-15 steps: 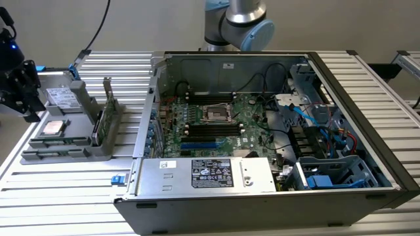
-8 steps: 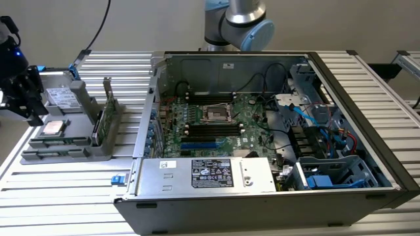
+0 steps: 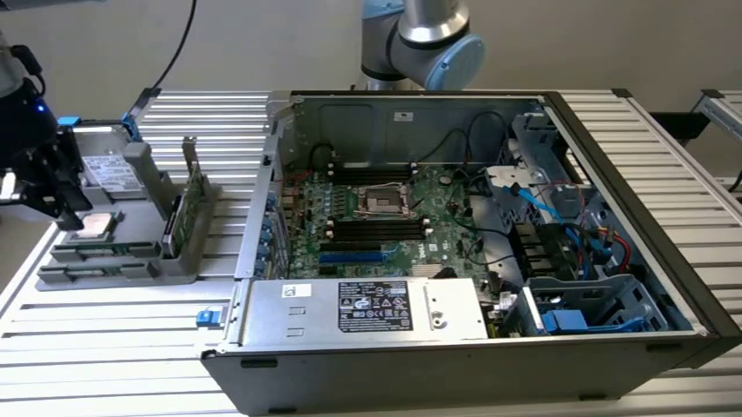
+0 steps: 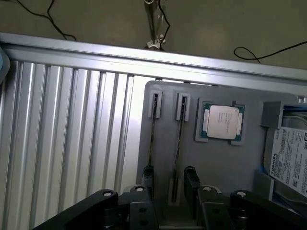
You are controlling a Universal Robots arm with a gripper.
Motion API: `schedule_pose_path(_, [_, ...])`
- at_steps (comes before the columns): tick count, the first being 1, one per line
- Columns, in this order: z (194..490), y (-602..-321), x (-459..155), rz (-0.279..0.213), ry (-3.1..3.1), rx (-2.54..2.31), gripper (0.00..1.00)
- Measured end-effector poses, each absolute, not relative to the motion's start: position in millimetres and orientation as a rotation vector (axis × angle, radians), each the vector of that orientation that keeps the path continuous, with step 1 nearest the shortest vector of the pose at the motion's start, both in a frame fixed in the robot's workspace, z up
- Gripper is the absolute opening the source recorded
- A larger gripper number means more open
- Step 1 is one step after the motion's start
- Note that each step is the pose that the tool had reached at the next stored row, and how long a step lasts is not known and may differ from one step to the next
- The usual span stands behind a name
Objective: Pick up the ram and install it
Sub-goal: 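Pick up the ram and move it above insertion slot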
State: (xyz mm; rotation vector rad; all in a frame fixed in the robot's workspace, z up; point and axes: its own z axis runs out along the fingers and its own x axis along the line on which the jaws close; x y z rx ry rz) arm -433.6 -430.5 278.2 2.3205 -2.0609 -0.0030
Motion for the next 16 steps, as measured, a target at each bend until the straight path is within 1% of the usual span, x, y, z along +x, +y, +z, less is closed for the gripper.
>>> schedule_pose_path(16, [250.2, -438.8, -433.7, -0.033, -2.076, 2.338, 0.39])
